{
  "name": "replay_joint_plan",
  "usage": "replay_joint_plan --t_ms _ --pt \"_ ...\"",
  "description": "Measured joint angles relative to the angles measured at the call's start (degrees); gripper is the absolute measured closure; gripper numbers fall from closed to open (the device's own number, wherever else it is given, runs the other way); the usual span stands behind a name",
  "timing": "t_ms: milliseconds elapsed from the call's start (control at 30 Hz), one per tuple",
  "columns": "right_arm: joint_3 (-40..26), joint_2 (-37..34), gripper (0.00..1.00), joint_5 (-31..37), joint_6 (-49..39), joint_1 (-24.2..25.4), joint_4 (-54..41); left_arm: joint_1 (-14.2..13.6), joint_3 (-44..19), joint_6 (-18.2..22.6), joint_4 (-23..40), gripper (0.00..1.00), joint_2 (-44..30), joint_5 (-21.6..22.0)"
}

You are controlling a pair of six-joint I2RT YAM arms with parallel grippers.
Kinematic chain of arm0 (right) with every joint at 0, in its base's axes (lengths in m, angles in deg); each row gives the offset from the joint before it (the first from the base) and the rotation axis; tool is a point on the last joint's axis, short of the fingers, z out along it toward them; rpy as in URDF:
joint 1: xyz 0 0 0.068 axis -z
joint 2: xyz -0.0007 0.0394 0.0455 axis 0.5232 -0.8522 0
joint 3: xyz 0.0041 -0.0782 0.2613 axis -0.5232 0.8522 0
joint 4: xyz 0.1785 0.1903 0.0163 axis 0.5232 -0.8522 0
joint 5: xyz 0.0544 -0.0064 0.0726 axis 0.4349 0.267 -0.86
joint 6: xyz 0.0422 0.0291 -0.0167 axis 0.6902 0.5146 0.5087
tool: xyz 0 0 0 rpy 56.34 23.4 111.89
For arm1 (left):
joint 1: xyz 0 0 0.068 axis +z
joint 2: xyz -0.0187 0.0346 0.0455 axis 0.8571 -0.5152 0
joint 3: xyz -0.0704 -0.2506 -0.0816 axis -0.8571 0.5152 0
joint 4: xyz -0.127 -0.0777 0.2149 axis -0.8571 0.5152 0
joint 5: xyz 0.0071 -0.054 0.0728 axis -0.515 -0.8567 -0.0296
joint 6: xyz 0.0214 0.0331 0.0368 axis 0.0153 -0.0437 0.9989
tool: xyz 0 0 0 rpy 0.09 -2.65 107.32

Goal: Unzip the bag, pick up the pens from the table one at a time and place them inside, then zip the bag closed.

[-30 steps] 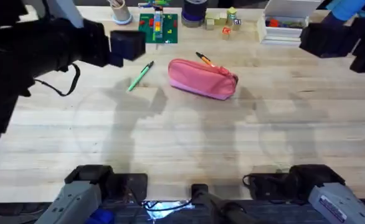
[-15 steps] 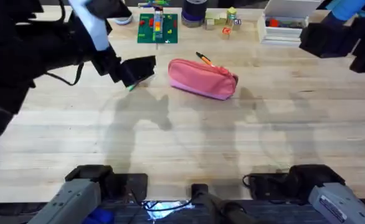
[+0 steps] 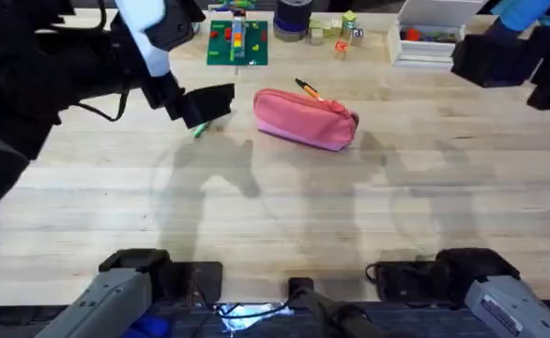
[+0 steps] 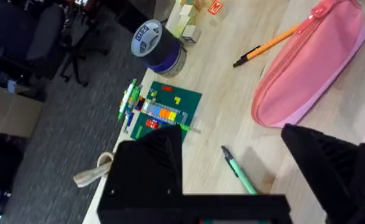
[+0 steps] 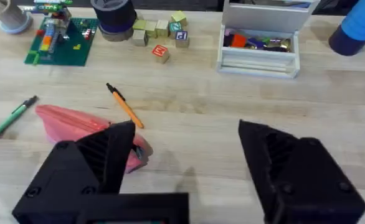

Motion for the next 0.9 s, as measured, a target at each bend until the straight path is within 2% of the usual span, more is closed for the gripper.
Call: replay_joint_plan --t_ms 267,500,667,900 --pt "0.00 -0.02 0.005 0.02 0.00 0.00 0.00 0.00 -0.02 0.31 -0.49 0.008 -1.12 -2.87" --pt "0.00 -0.02 0.006 0.02 0.02 0.00 0.00 0.00 -0.02 1.97 -0.72 0.008 -8.50 -5.01" --pt "0.00 0.00 0.006 0.02 0.02 0.00 -0.02 0.00 -0.02 4.24 -4.78 0.008 -13.74 -7.68" --pt "0.00 0.00 0.005 0.01 0.01 0.00 -4.20 0.00 -0.02 4.84 -8.14 0.008 -20.47 -12.15"
